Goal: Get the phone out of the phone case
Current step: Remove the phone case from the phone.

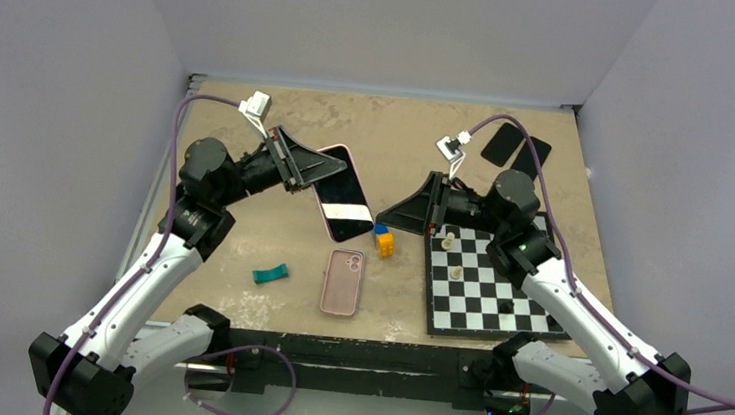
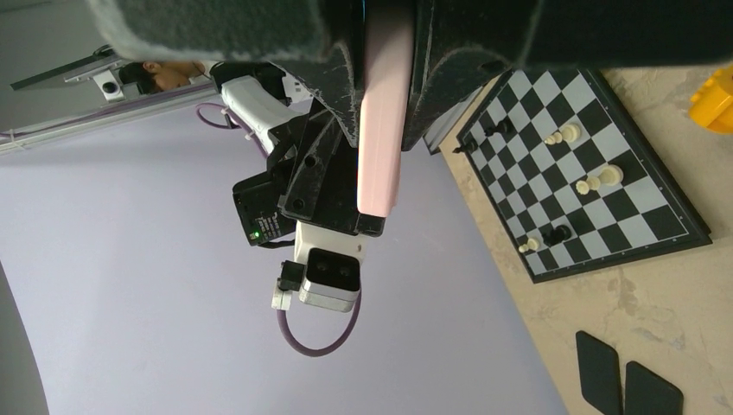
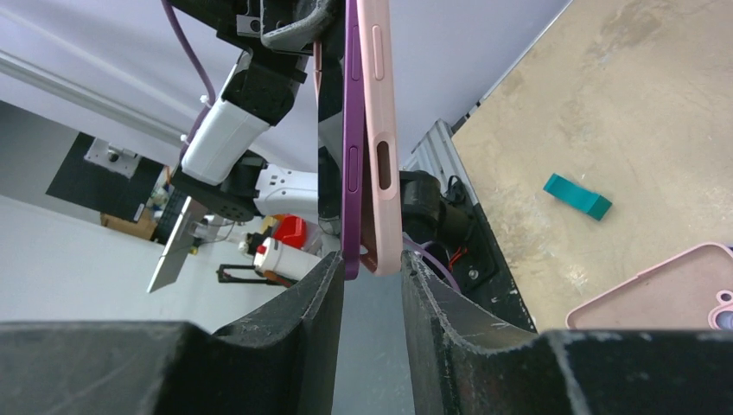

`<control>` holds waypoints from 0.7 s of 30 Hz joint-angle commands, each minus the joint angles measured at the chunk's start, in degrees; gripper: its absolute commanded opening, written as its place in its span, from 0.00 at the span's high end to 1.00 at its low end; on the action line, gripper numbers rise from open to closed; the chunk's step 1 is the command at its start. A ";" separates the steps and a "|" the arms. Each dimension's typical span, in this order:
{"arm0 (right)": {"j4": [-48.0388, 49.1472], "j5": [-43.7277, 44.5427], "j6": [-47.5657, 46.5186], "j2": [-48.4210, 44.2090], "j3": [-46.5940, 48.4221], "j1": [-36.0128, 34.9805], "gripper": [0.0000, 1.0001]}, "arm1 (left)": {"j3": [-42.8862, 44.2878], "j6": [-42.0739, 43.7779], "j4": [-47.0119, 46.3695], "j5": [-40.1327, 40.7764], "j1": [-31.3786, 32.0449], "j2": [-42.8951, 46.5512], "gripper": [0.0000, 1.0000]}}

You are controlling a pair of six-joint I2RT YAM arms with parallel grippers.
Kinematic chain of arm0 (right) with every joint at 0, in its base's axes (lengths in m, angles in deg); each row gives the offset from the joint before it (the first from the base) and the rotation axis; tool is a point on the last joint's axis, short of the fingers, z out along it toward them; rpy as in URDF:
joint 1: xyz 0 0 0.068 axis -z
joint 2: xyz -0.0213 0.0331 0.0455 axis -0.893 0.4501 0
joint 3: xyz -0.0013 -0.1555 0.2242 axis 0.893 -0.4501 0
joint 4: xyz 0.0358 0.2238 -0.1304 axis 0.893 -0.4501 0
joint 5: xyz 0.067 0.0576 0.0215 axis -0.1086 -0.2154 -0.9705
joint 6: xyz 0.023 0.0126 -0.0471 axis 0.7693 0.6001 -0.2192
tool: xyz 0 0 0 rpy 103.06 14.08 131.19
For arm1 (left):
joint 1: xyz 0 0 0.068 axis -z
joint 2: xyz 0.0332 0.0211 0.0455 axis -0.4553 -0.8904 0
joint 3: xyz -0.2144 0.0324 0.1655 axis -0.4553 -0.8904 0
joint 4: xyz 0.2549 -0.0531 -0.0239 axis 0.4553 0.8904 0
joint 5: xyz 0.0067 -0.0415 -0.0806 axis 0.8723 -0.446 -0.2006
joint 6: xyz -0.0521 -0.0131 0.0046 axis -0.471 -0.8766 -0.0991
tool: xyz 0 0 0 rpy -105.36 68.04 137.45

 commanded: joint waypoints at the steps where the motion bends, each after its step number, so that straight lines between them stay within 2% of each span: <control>1: 3.96 -0.03 1.00 -0.22 2.46 -0.72 0.65 | 2.04 -0.84 -4.26 -0.02 0.26 0.45 1.00; 16: 11.19 0.07 4.60 3.96 3.59 -5.90 0.73 | 2.72 -0.29 -4.30 -0.24 0.91 -0.68 1.00; 21: 13.58 0.51 5.94 5.44 4.06 -7.18 0.73 | 2.95 1.55 -1.87 0.80 1.34 -0.25 1.00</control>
